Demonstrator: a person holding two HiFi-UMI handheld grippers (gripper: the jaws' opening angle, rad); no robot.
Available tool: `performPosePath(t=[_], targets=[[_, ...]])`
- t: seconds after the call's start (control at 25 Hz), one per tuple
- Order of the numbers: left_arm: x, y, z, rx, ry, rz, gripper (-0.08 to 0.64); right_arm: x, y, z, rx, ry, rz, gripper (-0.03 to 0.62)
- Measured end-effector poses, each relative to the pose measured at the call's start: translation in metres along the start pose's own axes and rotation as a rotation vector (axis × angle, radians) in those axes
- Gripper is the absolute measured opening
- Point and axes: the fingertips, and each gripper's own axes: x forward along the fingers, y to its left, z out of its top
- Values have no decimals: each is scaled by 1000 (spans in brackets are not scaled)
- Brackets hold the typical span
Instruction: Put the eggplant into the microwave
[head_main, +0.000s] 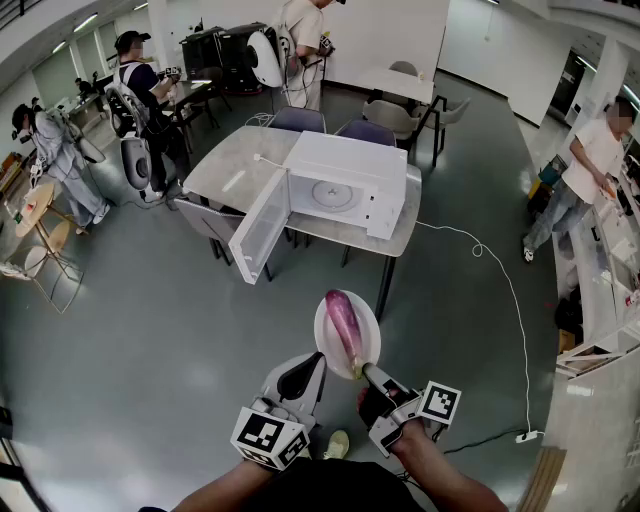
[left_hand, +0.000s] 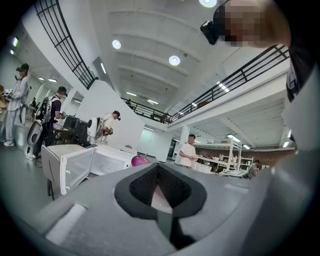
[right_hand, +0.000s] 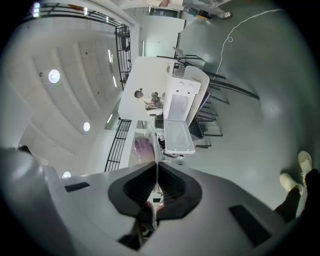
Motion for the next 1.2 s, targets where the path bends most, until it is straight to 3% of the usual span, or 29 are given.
performPosePath(t=[0.48, 1.2], targets=[[6, -5, -4, 0, 1, 14, 8, -7, 1, 6, -27, 17, 4, 15], [10, -23, -6, 34, -12, 62, 8, -21, -14, 24, 19, 10, -32, 14]])
